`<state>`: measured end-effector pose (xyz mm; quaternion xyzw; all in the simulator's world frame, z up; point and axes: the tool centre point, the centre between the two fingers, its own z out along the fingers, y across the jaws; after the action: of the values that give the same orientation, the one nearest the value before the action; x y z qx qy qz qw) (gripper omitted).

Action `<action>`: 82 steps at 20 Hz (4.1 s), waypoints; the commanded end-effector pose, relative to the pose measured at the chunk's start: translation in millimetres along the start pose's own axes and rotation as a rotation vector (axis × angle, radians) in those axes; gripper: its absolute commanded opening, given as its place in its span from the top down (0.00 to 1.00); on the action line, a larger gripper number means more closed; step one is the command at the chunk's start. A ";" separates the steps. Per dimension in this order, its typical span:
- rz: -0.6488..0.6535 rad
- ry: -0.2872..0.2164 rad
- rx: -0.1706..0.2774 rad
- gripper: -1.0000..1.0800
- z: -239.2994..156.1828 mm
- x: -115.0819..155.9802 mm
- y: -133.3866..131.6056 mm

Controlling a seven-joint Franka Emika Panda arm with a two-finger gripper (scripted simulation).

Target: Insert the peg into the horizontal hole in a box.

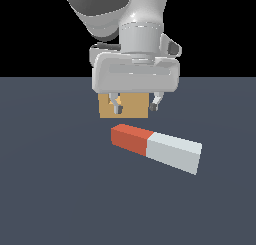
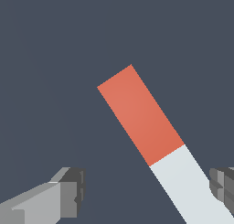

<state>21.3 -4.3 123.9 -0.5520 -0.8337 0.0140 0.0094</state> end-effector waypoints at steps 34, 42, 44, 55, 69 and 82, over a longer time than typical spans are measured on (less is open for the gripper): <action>-0.580 -0.010 -0.032 0.04 48.4 -53.5 65.4; -0.584 -0.010 -0.032 0.04 84.5 -52.5 66.3; -0.584 -0.010 -0.032 0.04 92.6 -52.5 66.5; -0.584 -0.010 -0.032 1.00 96.8 -53.2 68.0; -0.554 -0.009 -0.032 1.00 95.3 -49.2 61.8; -0.353 -0.005 -0.033 1.00 81.9 -21.5 25.8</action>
<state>55.8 -17.8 35.5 -0.3820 -0.9242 0.0013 0.0033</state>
